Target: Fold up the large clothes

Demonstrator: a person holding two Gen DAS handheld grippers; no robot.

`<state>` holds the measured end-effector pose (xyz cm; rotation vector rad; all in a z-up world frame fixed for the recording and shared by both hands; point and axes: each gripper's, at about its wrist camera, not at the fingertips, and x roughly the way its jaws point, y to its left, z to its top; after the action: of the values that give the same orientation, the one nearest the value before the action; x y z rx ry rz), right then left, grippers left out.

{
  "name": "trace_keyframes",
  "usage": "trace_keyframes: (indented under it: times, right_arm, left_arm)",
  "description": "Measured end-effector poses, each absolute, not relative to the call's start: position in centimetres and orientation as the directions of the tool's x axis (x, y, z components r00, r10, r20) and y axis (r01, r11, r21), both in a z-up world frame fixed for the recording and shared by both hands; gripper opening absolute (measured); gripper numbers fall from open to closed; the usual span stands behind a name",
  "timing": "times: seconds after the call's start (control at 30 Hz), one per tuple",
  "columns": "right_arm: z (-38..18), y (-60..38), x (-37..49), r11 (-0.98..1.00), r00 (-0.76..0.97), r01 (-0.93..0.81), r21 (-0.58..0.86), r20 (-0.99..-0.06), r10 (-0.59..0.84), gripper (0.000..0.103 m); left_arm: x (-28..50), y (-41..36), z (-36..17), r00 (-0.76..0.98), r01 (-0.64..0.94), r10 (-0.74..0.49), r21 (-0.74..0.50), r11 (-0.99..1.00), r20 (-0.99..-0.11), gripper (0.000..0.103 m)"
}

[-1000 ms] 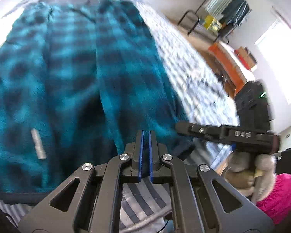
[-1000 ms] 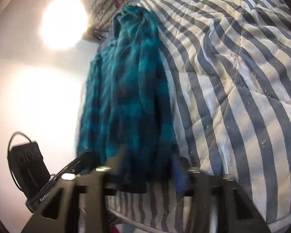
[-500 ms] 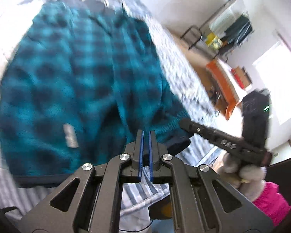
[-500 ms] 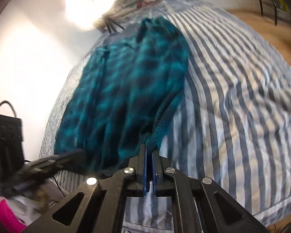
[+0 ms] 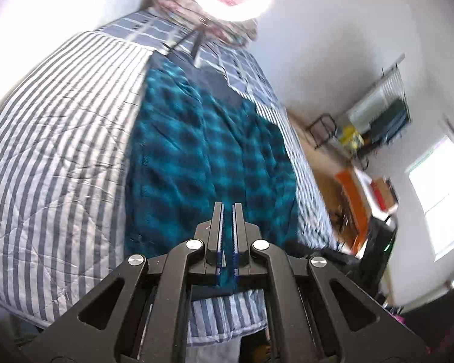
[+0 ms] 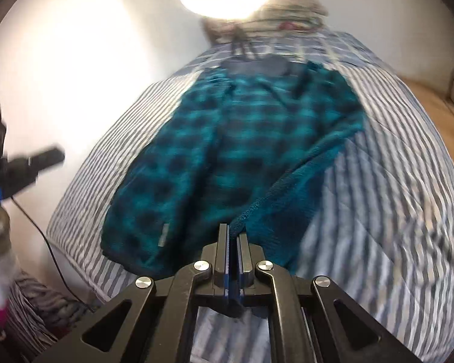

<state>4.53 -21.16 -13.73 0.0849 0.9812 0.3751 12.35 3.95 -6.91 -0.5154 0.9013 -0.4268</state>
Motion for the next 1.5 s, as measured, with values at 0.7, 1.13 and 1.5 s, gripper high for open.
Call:
trace_keyframes:
  times: [0.7, 1.13, 1.5]
  right_arm:
    - [-19.1, -9.2, 6.3, 0.792, 0.251, -0.584, 0.179, -0.888, 0.386, 0.001]
    - [-15.7, -12.5, 5.2, 0.726, 0.176, -0.611, 0.316, -0.84, 0.513, 0.031]
    - [-12.5, -20.7, 11.1, 0.829, 0.331, -0.453, 0.327, -0.802, 0.498, 0.045]
  left_arm:
    - [12.9, 7.6, -6.6, 0.591, 0.071, -0.546, -0.636, 0.769, -0.594, 0.0]
    - [13.5, 4.4, -9.1, 0.501, 0.092, -0.569, -0.613, 0.784, -0.652, 0.034]
    - [13.7, -2.6, -15.9, 0.3, 0.093, -0.587, -0.589, 0.803, -0.752, 0.045]
